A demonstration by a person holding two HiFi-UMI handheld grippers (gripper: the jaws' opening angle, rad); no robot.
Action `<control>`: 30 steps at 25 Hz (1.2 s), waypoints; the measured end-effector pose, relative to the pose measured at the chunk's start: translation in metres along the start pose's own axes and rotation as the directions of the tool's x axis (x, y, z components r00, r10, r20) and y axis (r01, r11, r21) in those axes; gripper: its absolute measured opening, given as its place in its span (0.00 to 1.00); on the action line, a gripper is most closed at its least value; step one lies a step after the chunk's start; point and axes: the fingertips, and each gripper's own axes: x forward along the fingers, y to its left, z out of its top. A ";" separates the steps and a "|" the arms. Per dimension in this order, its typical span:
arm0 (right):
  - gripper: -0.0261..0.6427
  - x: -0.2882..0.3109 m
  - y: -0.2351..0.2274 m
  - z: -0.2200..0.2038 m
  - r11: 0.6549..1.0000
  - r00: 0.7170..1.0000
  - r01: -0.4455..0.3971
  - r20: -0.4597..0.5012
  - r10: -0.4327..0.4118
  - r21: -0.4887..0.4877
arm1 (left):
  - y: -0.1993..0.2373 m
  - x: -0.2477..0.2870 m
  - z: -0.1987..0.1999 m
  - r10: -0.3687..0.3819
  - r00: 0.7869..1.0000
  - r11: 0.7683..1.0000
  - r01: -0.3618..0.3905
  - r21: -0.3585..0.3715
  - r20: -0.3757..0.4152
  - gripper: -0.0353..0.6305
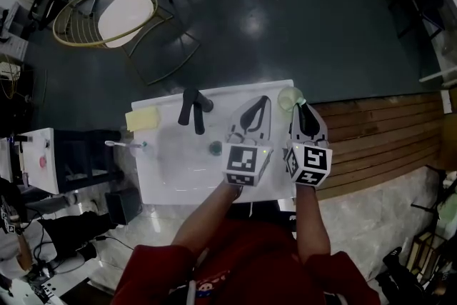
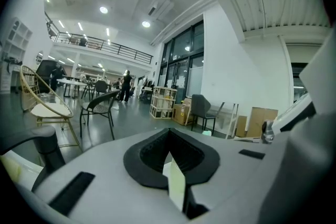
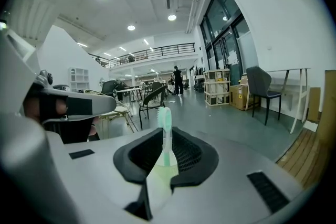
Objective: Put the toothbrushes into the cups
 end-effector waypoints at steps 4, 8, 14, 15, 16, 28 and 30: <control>0.12 -0.005 0.000 0.001 1.000 1.000 0.000 0.003 0.000 -0.010 | -0.003 -0.004 0.004 0.000 1.000 1.000 0.000 0.008 0.007 0.09; 0.19 -0.008 -0.001 0.006 1.000 1.000 -0.006 0.008 0.006 -0.006 | -0.007 -0.007 0.011 -0.003 1.000 1.000 0.002 0.015 0.023 0.09; 0.20 -0.018 -0.002 0.015 1.000 1.000 -0.004 0.027 0.005 -0.012 | -0.015 -0.014 0.022 -0.001 0.999 1.000 0.000 0.023 0.045 0.09; 0.21 -0.019 -0.002 0.017 1.000 0.999 -0.004 0.031 0.005 -0.013 | -0.017 -0.016 0.024 -0.001 0.999 1.000 0.000 0.025 0.049 0.09; 0.21 -0.021 -0.003 0.018 1.000 0.999 -0.004 0.036 0.005 -0.013 | -0.018 -0.017 0.025 -0.001 0.999 1.000 -0.001 0.026 0.052 0.09; 0.22 -0.046 0.002 0.053 0.999 0.992 -0.013 0.124 0.017 -0.036 | -0.032 -0.038 0.049 0.011 0.994 0.999 -0.016 0.047 0.107 0.09; 0.22 -0.050 0.004 0.059 0.999 0.990 -0.015 0.136 0.020 -0.040 | -0.034 -0.042 0.054 0.009 0.993 0.998 -0.016 0.055 0.120 0.09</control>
